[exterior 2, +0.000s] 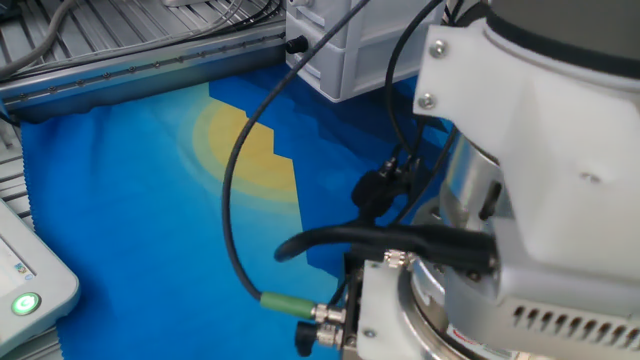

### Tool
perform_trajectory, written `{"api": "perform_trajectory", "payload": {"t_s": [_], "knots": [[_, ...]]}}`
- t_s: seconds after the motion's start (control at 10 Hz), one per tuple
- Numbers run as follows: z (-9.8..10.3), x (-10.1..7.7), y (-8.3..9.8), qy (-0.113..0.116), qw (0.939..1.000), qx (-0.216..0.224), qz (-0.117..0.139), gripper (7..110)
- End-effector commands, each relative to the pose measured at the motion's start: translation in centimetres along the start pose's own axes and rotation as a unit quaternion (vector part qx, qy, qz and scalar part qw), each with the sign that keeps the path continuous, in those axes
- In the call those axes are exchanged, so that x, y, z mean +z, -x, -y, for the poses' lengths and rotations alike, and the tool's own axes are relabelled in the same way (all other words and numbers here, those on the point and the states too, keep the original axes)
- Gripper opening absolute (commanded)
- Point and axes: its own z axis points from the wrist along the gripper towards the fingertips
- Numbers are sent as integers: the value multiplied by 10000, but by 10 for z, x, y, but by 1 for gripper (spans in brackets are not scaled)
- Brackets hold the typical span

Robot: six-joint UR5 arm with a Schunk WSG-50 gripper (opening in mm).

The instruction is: Slide the outer casing onto the gift box

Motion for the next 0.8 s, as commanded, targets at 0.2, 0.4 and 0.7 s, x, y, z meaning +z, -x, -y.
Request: {"api": "perform_trajectory", "payload": {"t_s": [0.2,0.4,0.7], "knots": [[-15,-3,-16,299,9989,147,-327,7],[-27,-3,-5,535,9980,323,-117,7],[-31,23,33,489,9976,489,10,7]]}}
